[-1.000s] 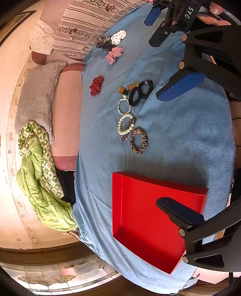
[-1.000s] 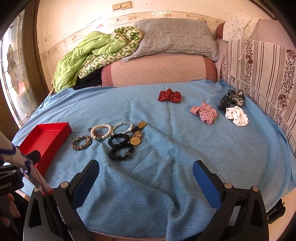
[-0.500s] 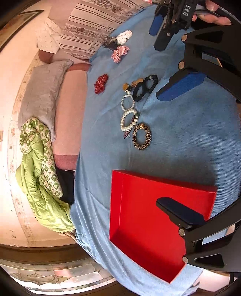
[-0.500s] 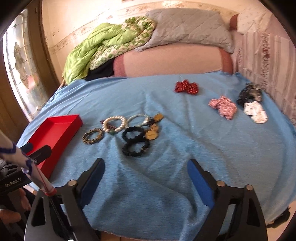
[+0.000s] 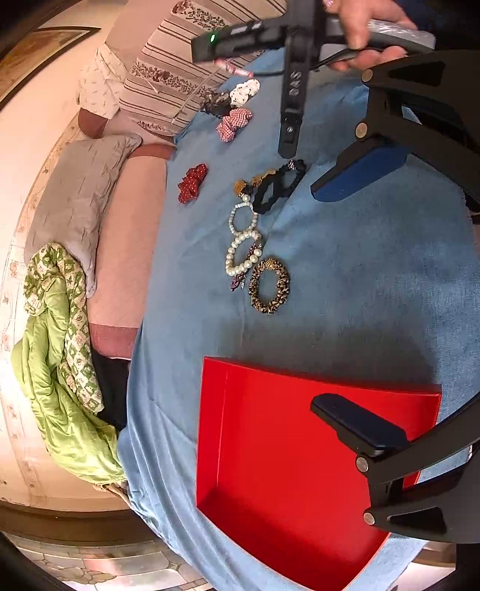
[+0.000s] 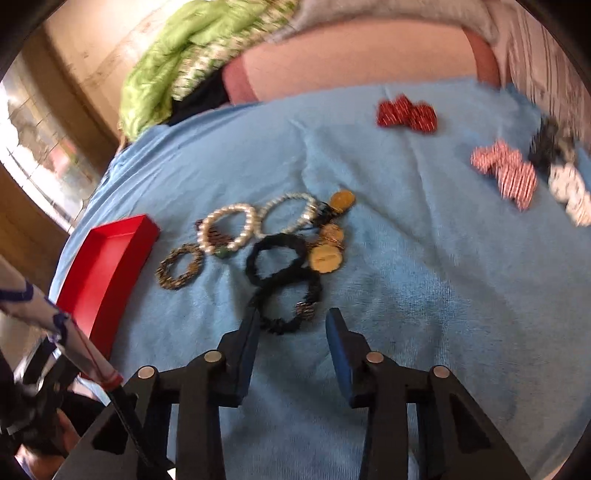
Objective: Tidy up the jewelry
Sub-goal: 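Grasp the black hair tie with the right tool while the left tool grasps the leopard-print bracelet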
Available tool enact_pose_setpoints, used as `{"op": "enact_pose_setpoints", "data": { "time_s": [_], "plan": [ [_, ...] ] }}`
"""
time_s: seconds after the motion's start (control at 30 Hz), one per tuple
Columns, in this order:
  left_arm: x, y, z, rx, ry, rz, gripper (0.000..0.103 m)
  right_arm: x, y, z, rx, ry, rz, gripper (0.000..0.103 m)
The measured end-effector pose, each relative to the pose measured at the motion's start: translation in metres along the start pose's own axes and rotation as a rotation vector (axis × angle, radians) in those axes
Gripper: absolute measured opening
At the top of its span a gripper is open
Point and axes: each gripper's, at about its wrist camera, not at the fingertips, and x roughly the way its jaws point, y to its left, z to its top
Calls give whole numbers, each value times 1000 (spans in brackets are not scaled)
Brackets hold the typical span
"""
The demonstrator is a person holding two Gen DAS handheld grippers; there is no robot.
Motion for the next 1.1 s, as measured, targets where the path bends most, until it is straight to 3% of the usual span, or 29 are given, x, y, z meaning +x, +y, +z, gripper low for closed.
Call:
{"op": "enact_pose_setpoints", "data": {
  "time_s": [0.13,0.27,0.3,0.33,0.43,0.53,0.6,0.67,0.83,0.97,1.03,1.07,1.1],
  "plan": [
    [3,-1,0,2,9,-35,103,16,-6,9,41,35,14,40],
    [6,-8,1,31,19,-39,103,35,8,13,-41,77,-45,40],
    [8,-10,1,39,23,-37,103,36,11,12,-66,73,-61,34],
    [10,-12,1,46,28,-36,103,35,13,11,-93,59,-86,18],
    [16,-23,6,82,40,-34,102,29,8,8,-93,35,-92,14],
    [28,-31,20,105,65,-57,86,12,1,7,-81,-45,-133,14],
    [42,-27,30,94,97,-67,70,-4,-1,7,-83,-120,-155,14],
    [58,-23,36,91,145,-103,58,-19,-4,8,-64,-181,-119,14],
    [96,-23,42,130,228,-70,52,-37,-4,10,-56,-263,-70,14],
    [112,-32,41,183,228,-33,48,-38,-5,13,-43,-268,-42,14],
    [119,-38,39,216,234,-20,42,-36,-2,12,-46,-265,-34,14],
    [127,-40,36,234,252,-10,34,-35,0,11,-50,-266,-34,14],
    [131,-42,35,245,256,-3,33,-35,0,11,-54,-265,-30,14]
  ]
}}
